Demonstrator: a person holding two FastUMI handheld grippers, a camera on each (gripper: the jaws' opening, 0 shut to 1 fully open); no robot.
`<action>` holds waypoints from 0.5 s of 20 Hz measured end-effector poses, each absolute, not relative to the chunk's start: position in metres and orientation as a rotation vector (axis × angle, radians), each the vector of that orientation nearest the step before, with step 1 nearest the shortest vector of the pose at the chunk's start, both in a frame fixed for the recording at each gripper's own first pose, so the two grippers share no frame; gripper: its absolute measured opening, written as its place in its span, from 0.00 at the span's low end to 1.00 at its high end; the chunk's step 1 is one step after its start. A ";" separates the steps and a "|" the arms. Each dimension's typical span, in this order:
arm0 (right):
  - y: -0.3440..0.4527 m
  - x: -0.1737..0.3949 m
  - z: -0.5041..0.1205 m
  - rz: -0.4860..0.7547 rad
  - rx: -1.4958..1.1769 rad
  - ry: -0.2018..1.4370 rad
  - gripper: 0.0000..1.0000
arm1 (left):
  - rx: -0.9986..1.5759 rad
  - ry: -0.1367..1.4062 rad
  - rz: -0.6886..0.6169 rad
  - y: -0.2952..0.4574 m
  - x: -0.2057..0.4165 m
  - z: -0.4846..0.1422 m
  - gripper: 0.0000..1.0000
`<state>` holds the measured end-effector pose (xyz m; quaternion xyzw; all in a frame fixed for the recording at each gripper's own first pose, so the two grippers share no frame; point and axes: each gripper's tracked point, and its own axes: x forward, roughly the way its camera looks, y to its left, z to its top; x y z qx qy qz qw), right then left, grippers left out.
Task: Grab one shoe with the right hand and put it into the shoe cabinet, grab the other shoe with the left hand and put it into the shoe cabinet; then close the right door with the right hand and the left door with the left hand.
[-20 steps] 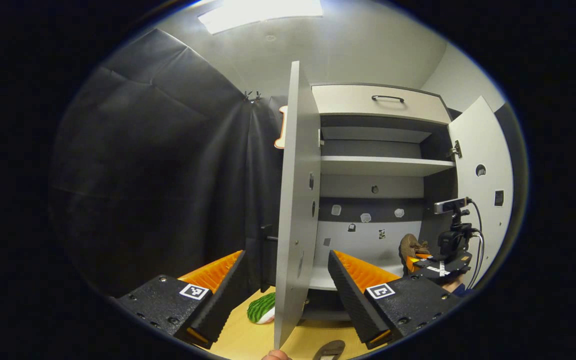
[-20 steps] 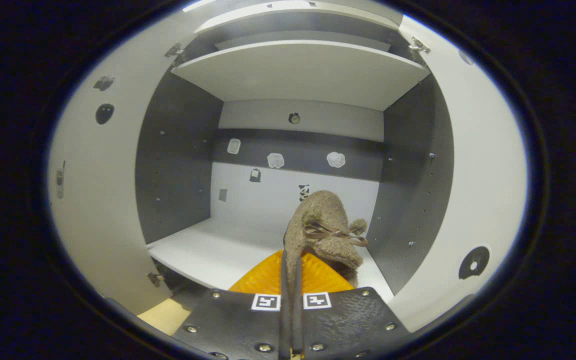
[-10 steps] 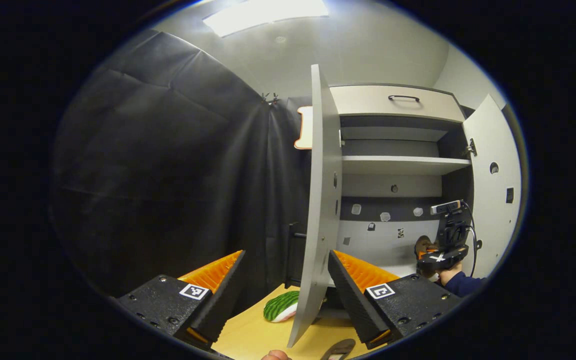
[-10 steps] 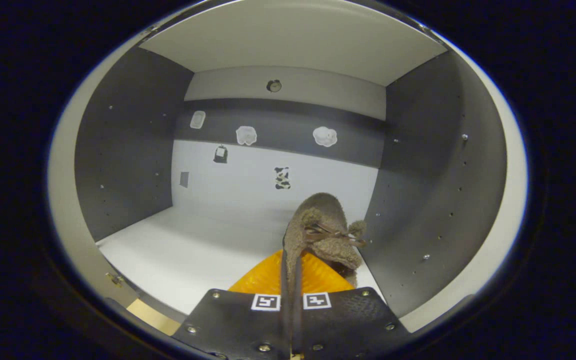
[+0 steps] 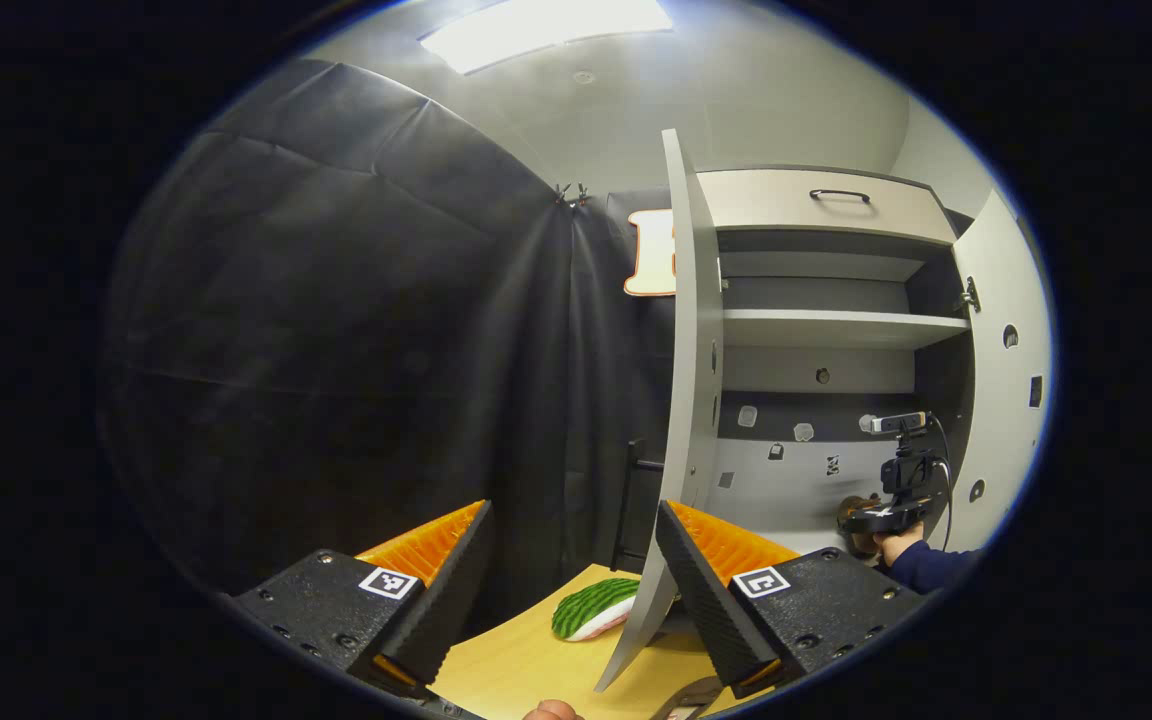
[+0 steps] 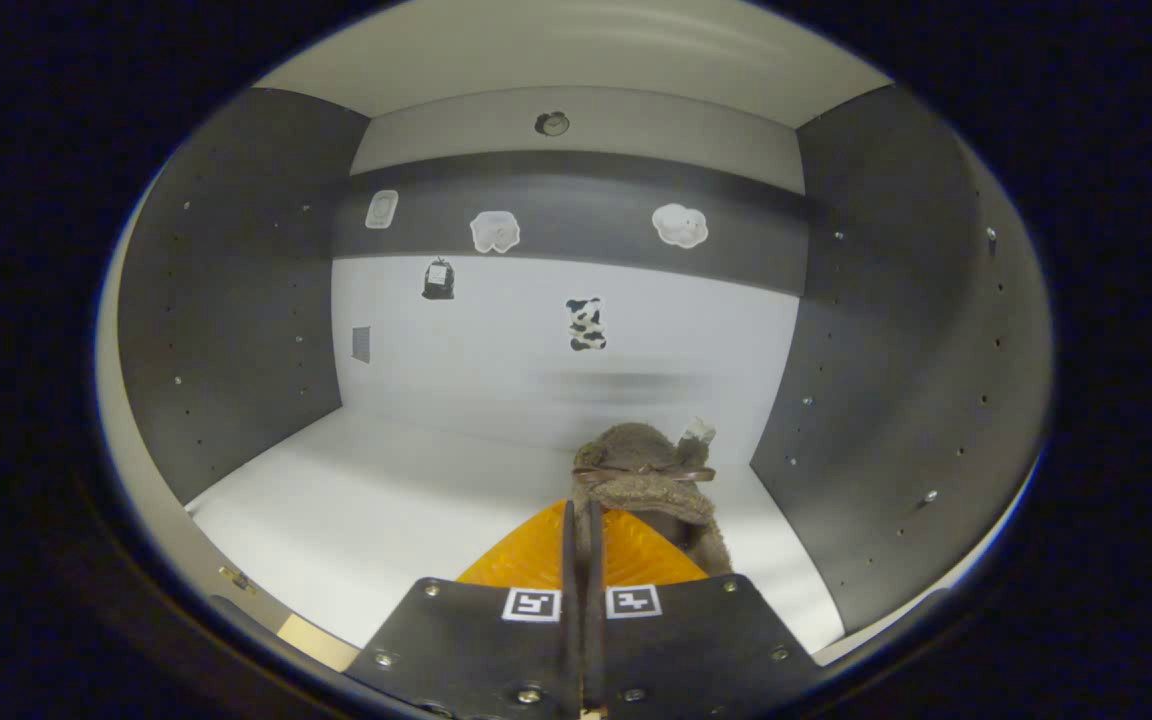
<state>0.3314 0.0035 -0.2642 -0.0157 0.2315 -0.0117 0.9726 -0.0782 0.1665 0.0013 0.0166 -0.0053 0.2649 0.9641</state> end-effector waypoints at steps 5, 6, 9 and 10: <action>0.010 0.332 -0.266 -0.017 -0.034 0.489 0.02 | 0.024 -0.011 0.538 0.166 -0.080 -0.001 0.98; 0.012 0.331 -0.269 -0.007 -0.024 0.502 0.09 | 0.021 -0.011 0.536 0.166 -0.080 -0.001 0.98; 0.014 0.327 -0.262 -0.004 -0.013 0.502 0.28 | 0.012 -0.009 0.526 0.164 -0.079 -0.002 0.98; 0.013 0.321 -0.261 -0.001 -0.008 0.512 0.30 | 0.011 -0.007 0.522 0.163 -0.079 -0.003 0.98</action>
